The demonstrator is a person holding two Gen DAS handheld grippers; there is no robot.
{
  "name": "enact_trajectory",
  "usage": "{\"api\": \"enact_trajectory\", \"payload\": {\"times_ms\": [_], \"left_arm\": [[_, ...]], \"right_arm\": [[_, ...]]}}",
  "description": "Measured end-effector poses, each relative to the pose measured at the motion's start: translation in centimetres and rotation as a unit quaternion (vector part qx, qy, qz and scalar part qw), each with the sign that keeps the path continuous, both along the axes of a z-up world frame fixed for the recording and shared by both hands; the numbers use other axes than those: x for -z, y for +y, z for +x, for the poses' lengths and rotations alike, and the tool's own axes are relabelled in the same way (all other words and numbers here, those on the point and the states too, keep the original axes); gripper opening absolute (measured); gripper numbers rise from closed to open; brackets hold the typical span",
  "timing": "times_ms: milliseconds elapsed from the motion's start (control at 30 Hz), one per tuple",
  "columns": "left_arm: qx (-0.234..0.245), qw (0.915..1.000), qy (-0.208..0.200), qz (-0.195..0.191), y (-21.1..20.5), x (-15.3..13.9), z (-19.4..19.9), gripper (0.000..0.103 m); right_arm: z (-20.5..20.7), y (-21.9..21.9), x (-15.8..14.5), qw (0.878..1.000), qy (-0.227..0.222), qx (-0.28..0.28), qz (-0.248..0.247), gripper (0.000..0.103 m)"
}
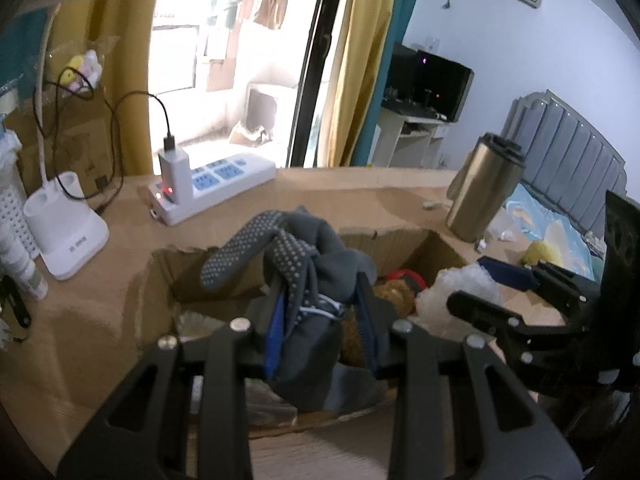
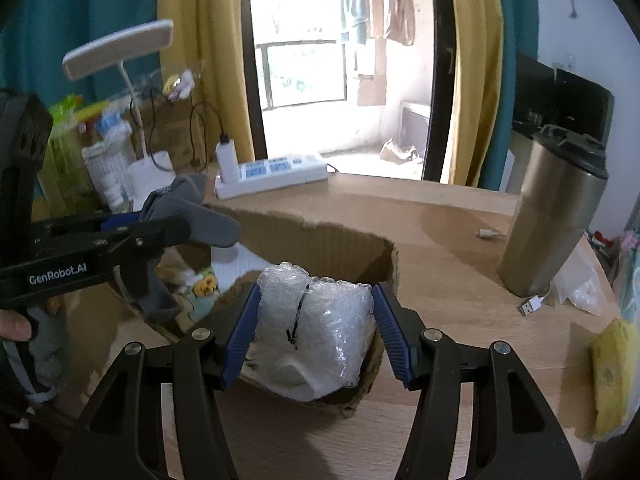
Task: Organize soft objects
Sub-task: 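Lower the socks and bubble wrap into the box and open both tools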
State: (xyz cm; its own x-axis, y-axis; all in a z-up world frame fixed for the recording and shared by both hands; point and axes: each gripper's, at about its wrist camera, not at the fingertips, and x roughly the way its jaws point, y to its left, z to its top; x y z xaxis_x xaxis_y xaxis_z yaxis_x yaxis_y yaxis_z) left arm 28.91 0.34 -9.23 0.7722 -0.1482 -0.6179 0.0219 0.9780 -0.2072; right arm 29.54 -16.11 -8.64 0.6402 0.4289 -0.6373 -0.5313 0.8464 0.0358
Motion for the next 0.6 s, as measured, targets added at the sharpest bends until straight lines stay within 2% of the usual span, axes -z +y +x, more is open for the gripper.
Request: {"api": "enact_trajectory", "payload": {"times_ms": [333,600], "left_arm": [[0.003,0.9983,0.058,0.006,-0.3,3.4,1.6,0.034],[0.005,0.9969,0.078,0.009,-0.6,4.4,2.1,0.034]], "right_arm": [[0.7,1.3,2.4,0.999,0.011,-0.006,-0.038,0.06],[0.5,2.6,3.3,0.997,-0.001,-0.019,-0.069,0.061]]}}
